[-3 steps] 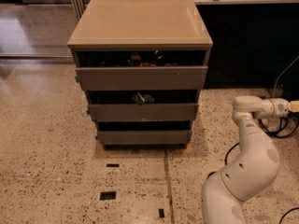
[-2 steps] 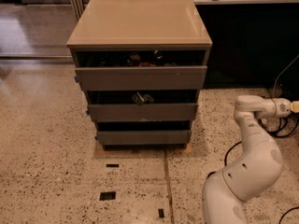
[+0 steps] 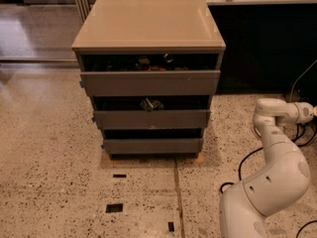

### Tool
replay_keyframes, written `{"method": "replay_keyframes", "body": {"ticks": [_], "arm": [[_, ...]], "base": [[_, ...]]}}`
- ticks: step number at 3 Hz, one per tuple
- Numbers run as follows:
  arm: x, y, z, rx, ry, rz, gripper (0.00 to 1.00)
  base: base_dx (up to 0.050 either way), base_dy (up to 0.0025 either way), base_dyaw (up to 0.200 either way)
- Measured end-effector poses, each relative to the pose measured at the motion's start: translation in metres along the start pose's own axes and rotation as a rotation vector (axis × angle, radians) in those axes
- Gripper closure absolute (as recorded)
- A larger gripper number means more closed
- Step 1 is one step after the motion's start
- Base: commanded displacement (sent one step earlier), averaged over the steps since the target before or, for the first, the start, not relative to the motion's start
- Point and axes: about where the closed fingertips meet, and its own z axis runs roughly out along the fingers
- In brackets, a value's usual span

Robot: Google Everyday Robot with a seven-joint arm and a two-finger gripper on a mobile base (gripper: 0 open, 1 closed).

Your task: Place redbull can into top drawer

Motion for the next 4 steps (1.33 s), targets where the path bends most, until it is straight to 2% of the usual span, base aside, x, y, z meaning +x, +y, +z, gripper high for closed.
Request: {"method": "replay_keyframes", "body": {"ticks": [1,2,3,4], "arm": [[-0.0116,-0.0032,0.0238,-0.213,0.058,0.033,0.00],[-0.0145,-0.0035,0.0315,-0.422,0.129,0.067,0.00],[-0.0056,0.0035,0.0293,-0.453,0.143,0.009,0.00],[-0.0050,0.0023,0.0304,-0.456,0.144,0.004,0.00]], "base": [[0.000,0.00000,0.000],[0.000,0.00000,0.000],[0.000,0.00000,0.000],[0.000,0.00000,0.000]]}}
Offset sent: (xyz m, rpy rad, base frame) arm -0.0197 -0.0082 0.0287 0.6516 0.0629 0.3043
